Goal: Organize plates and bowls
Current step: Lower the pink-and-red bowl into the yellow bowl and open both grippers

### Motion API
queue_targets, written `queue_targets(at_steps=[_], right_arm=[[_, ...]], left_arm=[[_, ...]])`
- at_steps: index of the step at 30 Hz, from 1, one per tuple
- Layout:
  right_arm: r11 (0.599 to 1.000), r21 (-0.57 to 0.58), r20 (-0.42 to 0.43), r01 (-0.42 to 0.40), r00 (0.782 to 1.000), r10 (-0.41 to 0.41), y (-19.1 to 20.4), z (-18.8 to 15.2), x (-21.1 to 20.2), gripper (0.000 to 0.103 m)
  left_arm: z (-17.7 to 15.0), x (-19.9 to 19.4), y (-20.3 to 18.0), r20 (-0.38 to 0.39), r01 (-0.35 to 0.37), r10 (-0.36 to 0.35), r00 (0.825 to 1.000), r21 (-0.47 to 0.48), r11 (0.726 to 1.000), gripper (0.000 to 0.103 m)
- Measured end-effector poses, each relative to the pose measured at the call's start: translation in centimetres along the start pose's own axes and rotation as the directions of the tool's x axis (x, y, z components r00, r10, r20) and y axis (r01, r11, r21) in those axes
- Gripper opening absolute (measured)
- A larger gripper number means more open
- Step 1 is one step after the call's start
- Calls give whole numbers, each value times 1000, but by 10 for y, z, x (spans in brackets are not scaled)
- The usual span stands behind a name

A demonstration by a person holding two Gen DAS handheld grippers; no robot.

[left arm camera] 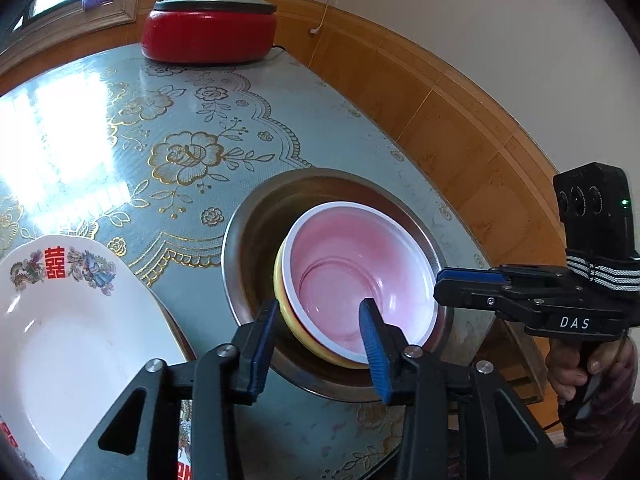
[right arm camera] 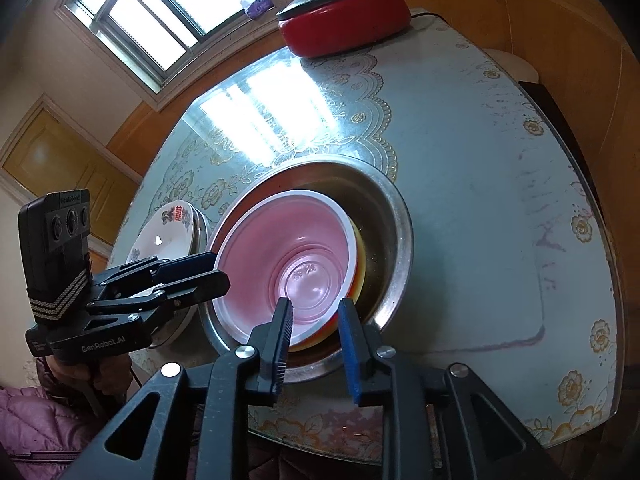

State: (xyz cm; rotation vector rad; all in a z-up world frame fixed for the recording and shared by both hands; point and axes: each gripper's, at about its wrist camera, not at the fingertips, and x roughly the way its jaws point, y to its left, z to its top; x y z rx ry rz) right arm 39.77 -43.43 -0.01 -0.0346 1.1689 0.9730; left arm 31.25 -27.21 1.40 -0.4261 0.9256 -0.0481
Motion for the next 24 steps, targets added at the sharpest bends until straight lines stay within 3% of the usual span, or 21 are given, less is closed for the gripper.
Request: queue_targets(at_steps=[2,4,7,10,14,16,18,24], right_arm=[[1000,-3,21,20,1000,-19,-1,-1,-3,30],[1000,-2,55,19,998,-18,-4,-1,-9,31],[1000,8,125,14,992,-15,-6,-2,-17,36],[999,32,178,31,983,-36,-8,-1,-21,40],[997,66,211,34,976,-47,-12,0,-21,44],[996,67,221,64,972,-77,-9,2,-19,55],[995,47,247,92,964,-100,-5,2,-18,77],[983,-2,308,182,936,-173,7,6,-17,80]], left_arm=[[0,-6,-1,30,-16,16,999,6,1000,65],[0,-11,-1,64,-69,69,996,10,998,77],[1,-16,7,87,-83,84,993,-13,996,79],[0,-21,17,103,-105,110,989,-56,993,94],[0,-28,24,126,-160,171,977,-92,983,102],[0,-30,24,140,-190,202,969,-92,977,103],[0,-31,24,147,-221,233,961,-88,971,103],[-2,-33,20,193,-343,349,917,-62,937,103]])
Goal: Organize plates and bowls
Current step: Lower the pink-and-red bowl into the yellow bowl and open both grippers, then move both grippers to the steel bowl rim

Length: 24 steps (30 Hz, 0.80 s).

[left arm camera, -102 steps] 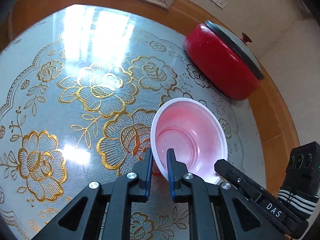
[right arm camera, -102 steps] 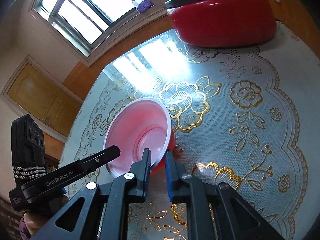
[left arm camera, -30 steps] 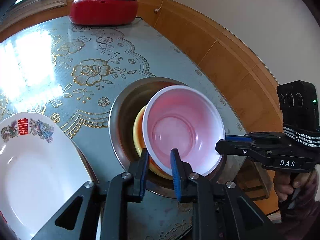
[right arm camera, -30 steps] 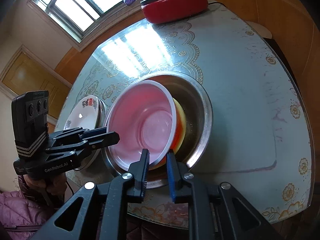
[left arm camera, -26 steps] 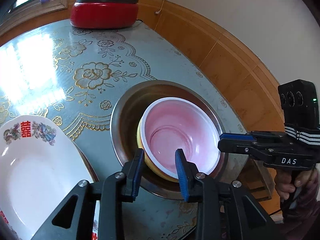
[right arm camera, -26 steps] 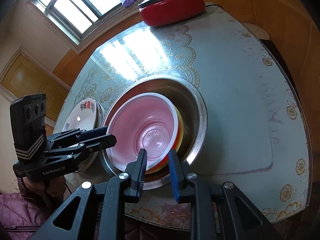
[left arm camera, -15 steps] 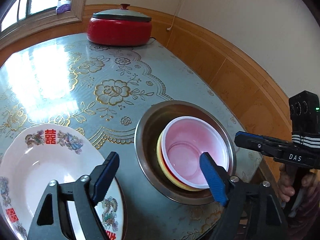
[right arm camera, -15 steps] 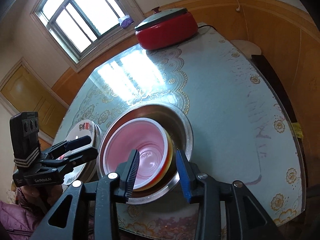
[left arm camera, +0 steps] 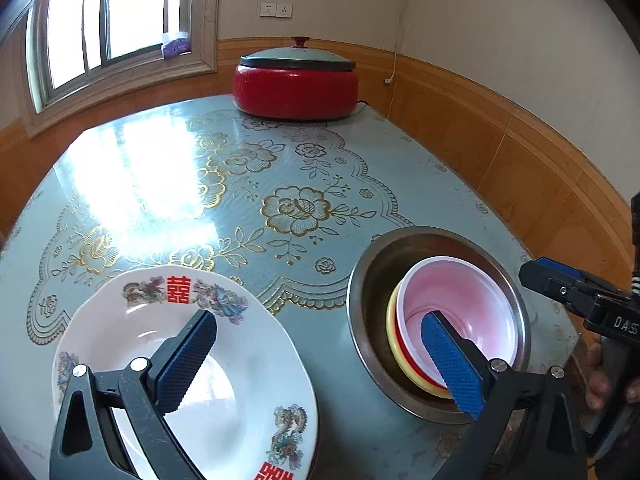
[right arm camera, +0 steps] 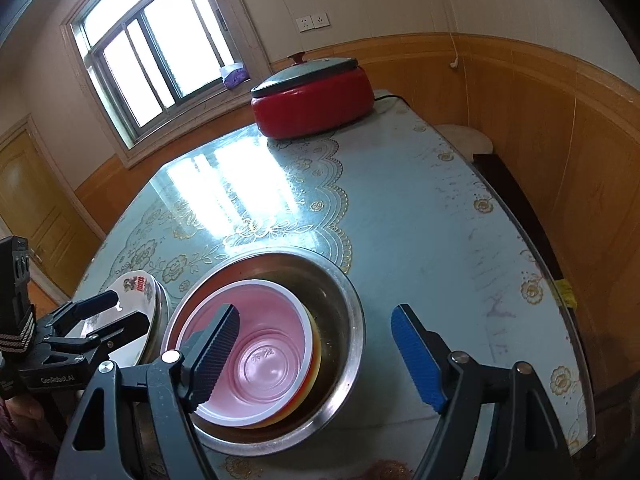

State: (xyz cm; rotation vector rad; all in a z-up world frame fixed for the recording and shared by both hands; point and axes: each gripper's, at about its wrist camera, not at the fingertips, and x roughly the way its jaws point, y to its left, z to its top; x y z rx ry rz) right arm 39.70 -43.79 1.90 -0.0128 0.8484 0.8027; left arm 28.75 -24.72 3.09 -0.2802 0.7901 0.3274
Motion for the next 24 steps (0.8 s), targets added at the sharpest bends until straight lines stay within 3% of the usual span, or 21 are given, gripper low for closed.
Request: queue_targets(at_steps=[10,17,24], right_arm=[[1000,-25,-45,17,999,-18,1,-9,5,80],[999,-9,-72,42,996,-43,-15,-18,-1,80],[997,-80,-122,13,992,-23,-14,-27,-9,80]], left_arm=[[-4,2,-2,3,-35,35,999,37,999,103],[-7,5,-10,-16,-8,9,1000,61,998,103],[-11,3,-17,-27,51,-49,998,68,996,103]])
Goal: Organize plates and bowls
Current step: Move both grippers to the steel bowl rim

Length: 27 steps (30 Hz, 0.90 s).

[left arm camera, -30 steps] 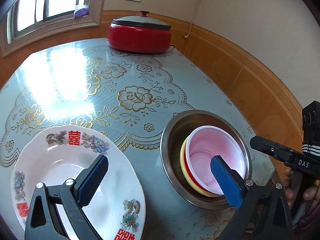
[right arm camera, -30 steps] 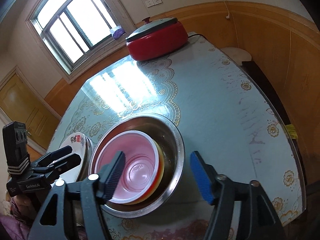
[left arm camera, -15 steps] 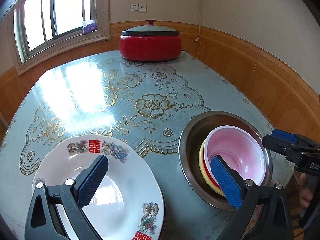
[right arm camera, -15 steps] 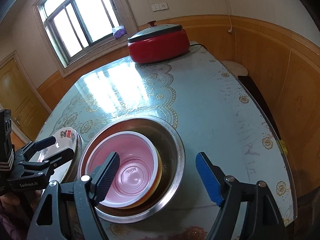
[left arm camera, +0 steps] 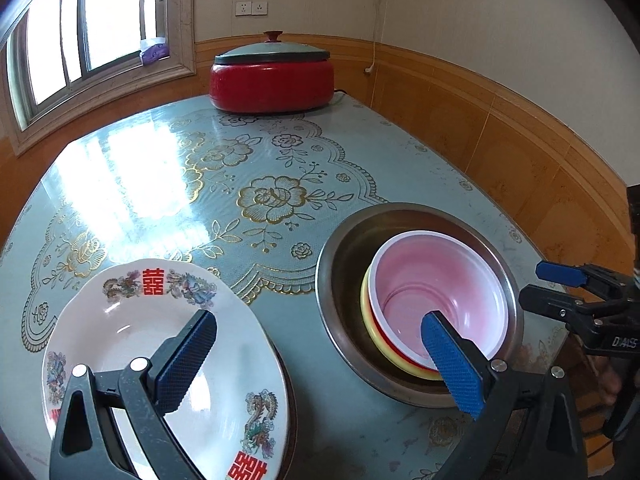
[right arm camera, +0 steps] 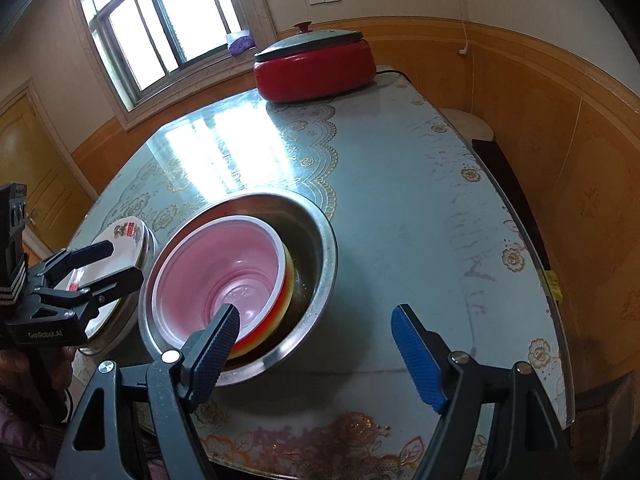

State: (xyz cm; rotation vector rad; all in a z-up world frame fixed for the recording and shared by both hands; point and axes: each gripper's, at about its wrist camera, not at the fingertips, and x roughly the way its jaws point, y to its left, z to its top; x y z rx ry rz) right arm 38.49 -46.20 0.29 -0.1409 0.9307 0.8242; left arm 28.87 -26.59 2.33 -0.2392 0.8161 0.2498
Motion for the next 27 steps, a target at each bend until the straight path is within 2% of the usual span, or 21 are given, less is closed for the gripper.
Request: queue_targets(at_steps=[3,6,9,12,16,18,22,25,27], right_arm=[[999,-44,-45,-17,999,15,1,-4,-1,80],[995,-100,-75,-18,997,10,7,-11,1,80],[995,-82,-94,-49,995,42,6,-14,8,80],[995,-90,-97,-46,995,38,9,-14,12,80],[991,-132,-97,-7,995,-6,12,-8,16,80],[989,-139,-79,53,995,-65,8,-3,18,80],[988,-76,-52,134,989,-138,-6,5,19,80],[988,-41,-57,152,986,-154,-12,8,23,82],[988,-34,-61,153,986,-155,-13,9,24,82]], left_arm=[[-1,-4,1,5,40,-40,999,-12,999,103],[-4,-4,2,-20,104,-104,994,-30,994,98],[-5,-6,0,-24,115,-115,993,-24,993,96],[-7,-8,-3,-27,145,-146,989,-18,989,94],[-8,-11,-6,-24,166,-166,986,-3,986,94],[-9,-10,-7,-34,176,-176,984,2,984,94],[-12,-8,-4,-50,234,-235,971,-19,972,92],[-12,-8,1,-32,258,-259,965,-39,965,94],[-13,-5,5,-34,297,-299,954,-61,953,94]])
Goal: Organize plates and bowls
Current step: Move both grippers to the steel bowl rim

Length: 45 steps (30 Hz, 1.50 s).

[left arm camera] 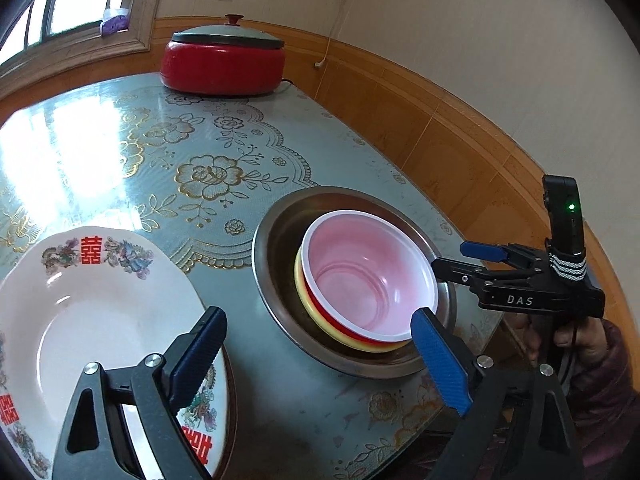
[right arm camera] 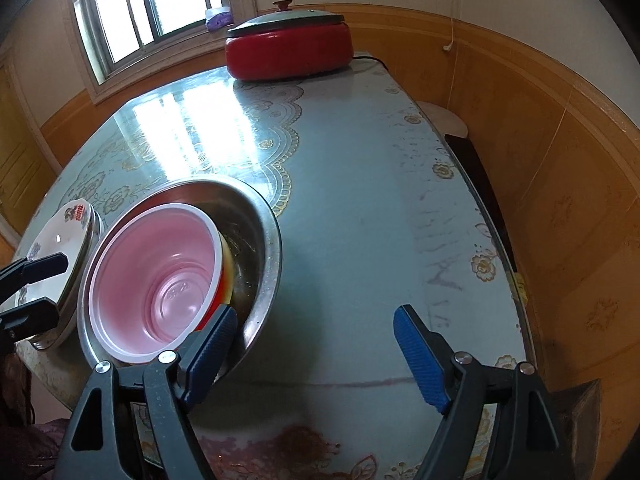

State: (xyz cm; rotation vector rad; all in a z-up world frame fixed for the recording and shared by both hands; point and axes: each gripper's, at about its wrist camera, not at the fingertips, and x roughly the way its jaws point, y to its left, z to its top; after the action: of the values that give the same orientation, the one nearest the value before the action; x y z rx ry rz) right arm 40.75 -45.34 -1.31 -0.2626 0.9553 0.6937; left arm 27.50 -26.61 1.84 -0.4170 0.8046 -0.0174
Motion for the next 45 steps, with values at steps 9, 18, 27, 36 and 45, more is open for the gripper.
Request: queue_targets(at_steps=[9,18,27,36,45], right_arm=[[1000,-1,-14,-5,1000,5,1,0,5,82],[975,170,-3,-142,990,144,-28,2,6,82],[831,408,68,-378,920,385,-64,-2,20,82],[835,401,59,-376,920,386,-56,7,32,49],[841,388,35,-377,918,396,-51,16,44,30]], left_arm=[[2,6,5,-33,116,-118,992,-66,991,94],[6,19,6,-52,163,-169,984,-102,981,91],[9,34,-8,-97,147,-150,984,-39,988,93],[16,20,2,-44,39,-41,998,-44,998,94],[21,24,7,-62,-55,54,997,-18,998,74]])
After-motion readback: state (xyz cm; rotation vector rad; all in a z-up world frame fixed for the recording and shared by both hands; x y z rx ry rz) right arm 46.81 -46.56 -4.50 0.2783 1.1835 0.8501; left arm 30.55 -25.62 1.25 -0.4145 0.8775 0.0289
